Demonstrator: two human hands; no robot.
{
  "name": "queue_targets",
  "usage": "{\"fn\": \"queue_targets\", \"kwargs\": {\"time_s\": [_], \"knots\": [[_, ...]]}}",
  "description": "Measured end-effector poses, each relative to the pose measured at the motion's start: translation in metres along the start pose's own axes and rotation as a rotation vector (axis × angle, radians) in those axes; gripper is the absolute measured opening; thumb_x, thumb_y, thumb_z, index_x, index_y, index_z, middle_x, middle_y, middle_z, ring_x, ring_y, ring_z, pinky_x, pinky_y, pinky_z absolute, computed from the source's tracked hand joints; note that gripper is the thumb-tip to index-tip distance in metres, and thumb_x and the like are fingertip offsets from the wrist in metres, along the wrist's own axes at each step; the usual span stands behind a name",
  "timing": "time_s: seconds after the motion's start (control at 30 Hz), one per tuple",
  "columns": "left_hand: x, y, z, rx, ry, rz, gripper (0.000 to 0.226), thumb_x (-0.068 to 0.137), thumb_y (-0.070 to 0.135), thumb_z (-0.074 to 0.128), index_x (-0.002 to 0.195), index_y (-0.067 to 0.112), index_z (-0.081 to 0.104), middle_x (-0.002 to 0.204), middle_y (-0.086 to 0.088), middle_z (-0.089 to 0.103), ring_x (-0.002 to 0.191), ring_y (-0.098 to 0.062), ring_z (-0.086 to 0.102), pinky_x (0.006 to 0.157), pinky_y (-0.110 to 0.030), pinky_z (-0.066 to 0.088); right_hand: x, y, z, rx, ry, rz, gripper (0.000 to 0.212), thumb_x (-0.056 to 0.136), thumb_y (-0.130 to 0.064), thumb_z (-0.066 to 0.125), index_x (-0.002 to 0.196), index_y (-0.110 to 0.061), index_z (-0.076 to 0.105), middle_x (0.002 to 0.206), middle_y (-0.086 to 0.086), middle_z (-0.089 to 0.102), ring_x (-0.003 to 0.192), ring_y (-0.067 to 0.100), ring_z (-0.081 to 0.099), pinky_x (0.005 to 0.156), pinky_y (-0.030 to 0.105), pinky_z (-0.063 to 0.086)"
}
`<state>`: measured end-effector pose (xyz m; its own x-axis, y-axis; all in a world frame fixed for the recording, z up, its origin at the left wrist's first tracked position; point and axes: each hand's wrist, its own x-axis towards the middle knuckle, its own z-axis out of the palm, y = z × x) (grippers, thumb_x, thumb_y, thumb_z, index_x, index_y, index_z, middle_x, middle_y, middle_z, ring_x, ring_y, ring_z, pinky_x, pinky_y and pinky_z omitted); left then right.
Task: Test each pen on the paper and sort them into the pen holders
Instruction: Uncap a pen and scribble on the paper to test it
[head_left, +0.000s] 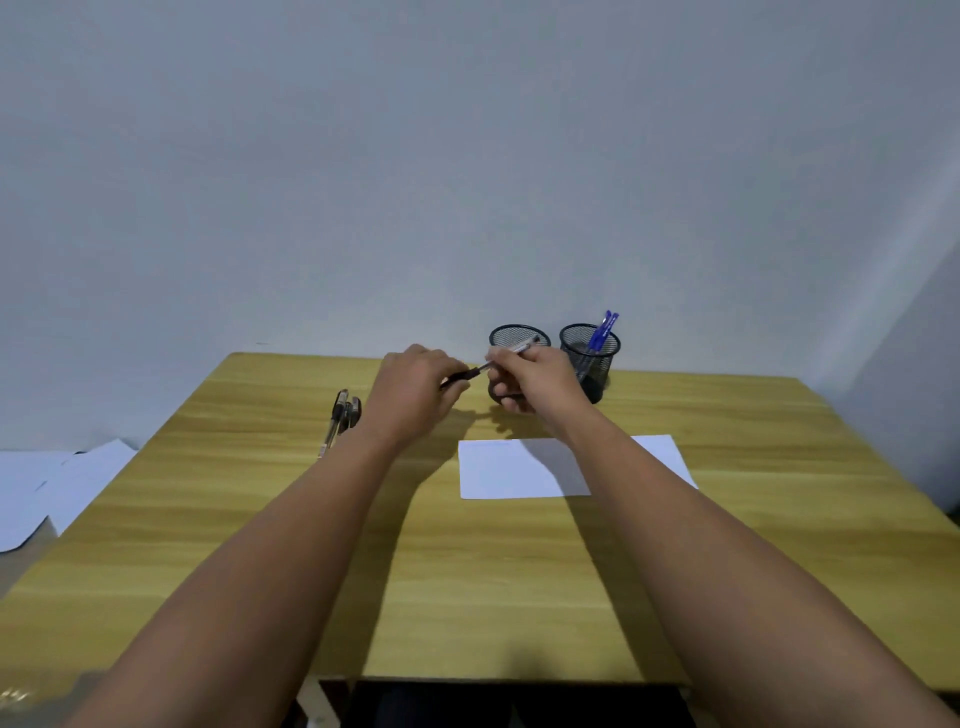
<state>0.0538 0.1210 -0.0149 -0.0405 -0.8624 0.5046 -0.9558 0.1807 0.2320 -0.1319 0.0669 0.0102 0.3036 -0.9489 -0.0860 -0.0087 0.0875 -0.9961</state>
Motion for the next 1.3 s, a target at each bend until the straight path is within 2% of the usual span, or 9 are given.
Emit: {"fn": "queue_targets", "kwargs": {"time_s": [0.2,0.3,0.53,0.6,0.7,0.87,1.0,1.13,1.3], "knots": [[0.002,0.056,-0.011,-0.35,-0.117,-0.111,0.038,0.105,0.042,0.043,0.078,0.022,0.061,0.074,0.004,0.068,0.071,-0.02,0.06,0.069,-0.042,0.049,-0.015,-0.008,-0.016,0.102,0.193,-0.072,0.033,0.111,-0.032,0.055,0.084,-0.014,0.061,0.05,-0.006,0.058,0.04,0.008,0.046,0.042,0.021,0.036],[0.0,0.083,-0.014,-0.372,-0.131,-0.115,0.04,0.108,0.035,0.038,0.069,0.027,0.042,0.063,0.007,0.053,0.064,-0.02,0.048,0.06,-0.039,0.035,-0.018,-0.011,-0.021,0.134,0.251,-0.05,0.038,0.112,-0.029,0.052,0.077,-0.014,0.057,0.046,-0.005,0.047,0.036,0.01,0.036,0.04,0.019,0.029],[-0.025,0.082,-0.002,-0.333,-0.23,-0.167,0.043,0.107,0.043,0.037,0.069,0.024,0.042,0.064,0.005,0.049,0.064,-0.02,0.046,0.058,-0.036,0.03,-0.005,-0.026,-0.101,0.167,0.627,0.046,0.033,0.106,-0.024,0.052,0.074,-0.015,0.058,0.065,0.001,0.05,0.045,0.016,0.038,0.037,0.015,0.024],[-0.034,0.058,0.007,-0.178,-0.184,-0.234,0.04,0.104,0.05,0.042,0.074,0.024,0.047,0.067,0.006,0.054,0.068,-0.023,0.051,0.059,-0.035,0.035,-0.012,-0.031,-0.118,0.17,0.572,0.01,0.033,0.106,-0.026,0.055,0.075,-0.015,0.06,0.06,0.0,0.049,0.038,0.012,0.035,0.04,0.015,0.024],[-0.036,0.032,0.014,0.095,-0.113,-0.308,0.033,0.101,0.051,0.046,0.091,0.024,0.062,0.088,0.001,0.067,0.087,-0.026,0.061,0.078,-0.041,0.046,-0.021,-0.022,-0.113,0.098,0.448,-0.002,0.031,0.103,-0.028,0.067,0.075,-0.015,0.061,0.055,-0.002,0.055,0.037,0.009,0.041,0.041,0.017,0.034],[-0.032,0.006,0.028,0.341,-0.223,-0.361,0.035,0.099,0.048,0.05,0.119,0.025,0.068,0.119,-0.004,0.064,0.116,-0.03,0.055,0.1,-0.052,0.037,-0.024,0.013,-0.106,0.083,0.371,-0.027,0.027,0.102,-0.022,0.072,0.08,-0.014,0.058,0.06,0.005,0.063,0.042,0.012,0.051,0.042,0.02,0.042],[-0.04,0.004,0.037,0.356,-0.233,-0.329,0.036,0.101,0.044,0.047,0.125,0.026,0.067,0.128,-0.005,0.062,0.123,-0.032,0.05,0.101,-0.053,0.038,-0.02,0.036,-0.096,0.091,0.31,0.004,0.022,0.11,-0.028,0.06,0.097,-0.011,0.067,0.072,0.011,0.075,0.044,0.013,0.059,0.044,0.022,0.05],[-0.051,0.009,0.04,0.198,-0.109,-0.122,0.04,0.099,0.044,0.047,0.129,0.026,0.066,0.131,0.0,0.064,0.125,-0.029,0.05,0.095,-0.048,0.042,-0.021,0.054,-0.079,0.056,0.266,-0.025,0.024,0.108,-0.023,0.063,0.094,-0.005,0.07,0.069,0.008,0.072,0.049,0.014,0.058,0.047,0.027,0.05],[-0.066,0.008,0.042,0.111,-0.203,0.004,0.057,0.091,0.068,0.042,0.131,0.034,0.064,0.139,0.017,0.061,0.14,-0.018,0.041,0.106,-0.047,0.03,-0.016,0.066,-0.058,0.061,0.232,-0.116,0.032,0.106,-0.022,0.068,0.09,0.005,0.061,0.061,0.01,0.061,0.045,0.013,0.052,0.044,0.025,0.042]]}}
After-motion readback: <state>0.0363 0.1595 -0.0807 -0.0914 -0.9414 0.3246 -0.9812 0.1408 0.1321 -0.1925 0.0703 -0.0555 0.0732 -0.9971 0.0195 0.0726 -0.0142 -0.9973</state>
